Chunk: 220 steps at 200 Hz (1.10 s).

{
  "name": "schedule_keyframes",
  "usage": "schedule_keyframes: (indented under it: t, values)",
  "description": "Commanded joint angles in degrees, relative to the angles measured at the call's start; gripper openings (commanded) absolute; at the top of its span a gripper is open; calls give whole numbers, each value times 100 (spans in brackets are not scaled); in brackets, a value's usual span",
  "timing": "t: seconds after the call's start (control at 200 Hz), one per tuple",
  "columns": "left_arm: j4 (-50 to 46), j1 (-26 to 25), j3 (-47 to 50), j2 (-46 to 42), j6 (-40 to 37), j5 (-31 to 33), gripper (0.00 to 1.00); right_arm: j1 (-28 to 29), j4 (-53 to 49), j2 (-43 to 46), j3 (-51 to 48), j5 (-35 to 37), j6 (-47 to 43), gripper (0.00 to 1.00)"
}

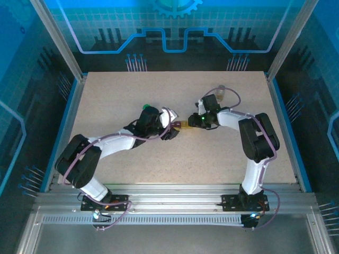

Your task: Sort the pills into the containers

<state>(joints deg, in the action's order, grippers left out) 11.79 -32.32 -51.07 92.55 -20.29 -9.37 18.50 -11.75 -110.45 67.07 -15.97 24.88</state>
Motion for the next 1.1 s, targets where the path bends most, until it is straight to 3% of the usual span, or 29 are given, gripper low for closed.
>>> schedule_keyframes:
  t: [0.0, 0.365, 0.64, 0.795, 1.096]
  values:
    - [-1260, 177, -892, 382, -1323, -644, 74, -119, -762, -379, 323, -299, -573, 32]
    - [-3221, 206, -2641, 1947, -1888, -104, 77, -123, -802, -502, 465, -447, -834, 32]
    - [-3424, 79, -3117, 2426, -2022, 101, 73, -96, -776, -652, 478, -544, -917, 32]
    - [-3477, 55, -3356, 2608, -2037, 304, 64, -93, -783, -670, 513, -563, -950, 32]
    - [-3653, 59, -3499, 2791, -2233, 361, 60, -70, -863, -778, 597, -627, -1009, 32]
